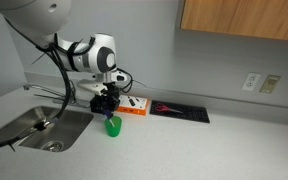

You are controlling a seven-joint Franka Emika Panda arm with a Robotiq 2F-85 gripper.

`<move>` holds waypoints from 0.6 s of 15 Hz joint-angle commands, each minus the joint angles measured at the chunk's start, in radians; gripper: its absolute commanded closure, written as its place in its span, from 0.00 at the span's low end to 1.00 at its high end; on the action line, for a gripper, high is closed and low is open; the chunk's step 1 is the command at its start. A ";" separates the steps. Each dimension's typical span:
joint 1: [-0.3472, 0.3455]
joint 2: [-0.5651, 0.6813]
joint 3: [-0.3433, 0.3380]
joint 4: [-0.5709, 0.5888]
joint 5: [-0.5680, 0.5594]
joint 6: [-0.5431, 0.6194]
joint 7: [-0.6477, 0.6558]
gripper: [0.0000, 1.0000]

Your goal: Take the marker out of the cup and put it on the counter

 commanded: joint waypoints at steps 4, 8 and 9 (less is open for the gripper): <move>0.001 -0.038 -0.021 0.020 0.022 -0.074 0.005 0.94; -0.007 -0.099 -0.025 0.001 0.027 -0.127 -0.011 0.96; -0.007 -0.120 -0.025 -0.009 0.024 -0.137 -0.013 0.96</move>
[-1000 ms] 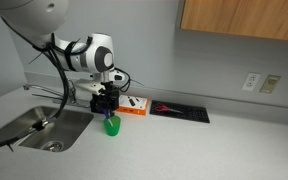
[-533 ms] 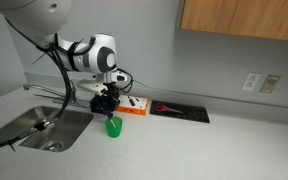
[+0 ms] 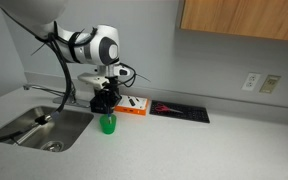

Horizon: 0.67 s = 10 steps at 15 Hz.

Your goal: Take the marker out of the cup and put it on the counter

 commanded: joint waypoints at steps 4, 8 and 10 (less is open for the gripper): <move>-0.012 -0.184 0.000 -0.074 0.016 -0.048 -0.043 0.96; -0.046 -0.273 -0.018 -0.088 0.018 -0.018 -0.041 0.96; -0.071 -0.289 -0.034 -0.081 0.009 -0.029 -0.037 0.96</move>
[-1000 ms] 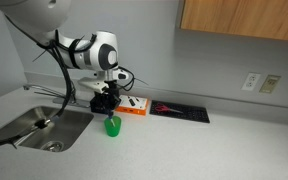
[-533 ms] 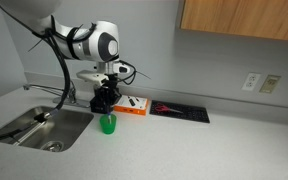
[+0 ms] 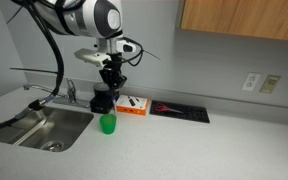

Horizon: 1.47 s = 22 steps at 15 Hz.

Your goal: Take the marker out of the cup and put it on the counter

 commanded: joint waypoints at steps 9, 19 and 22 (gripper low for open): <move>-0.078 0.230 -0.052 0.064 -0.038 -0.084 0.023 0.96; -0.068 0.413 -0.089 0.205 -0.011 -0.089 0.062 0.59; -0.070 0.419 -0.088 0.227 0.002 -0.088 0.056 0.38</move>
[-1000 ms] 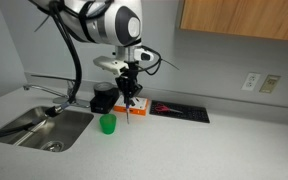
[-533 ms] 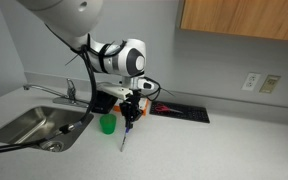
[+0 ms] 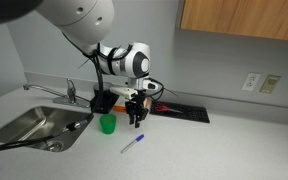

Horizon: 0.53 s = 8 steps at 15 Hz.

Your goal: Take the marker out of the cup and put it on the counter

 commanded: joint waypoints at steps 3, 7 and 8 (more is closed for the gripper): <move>0.006 0.020 -0.009 0.071 0.026 -0.031 0.008 0.13; 0.004 0.018 -0.007 0.092 0.036 -0.040 0.002 0.00; 0.004 0.018 -0.007 0.096 0.037 -0.041 0.003 0.00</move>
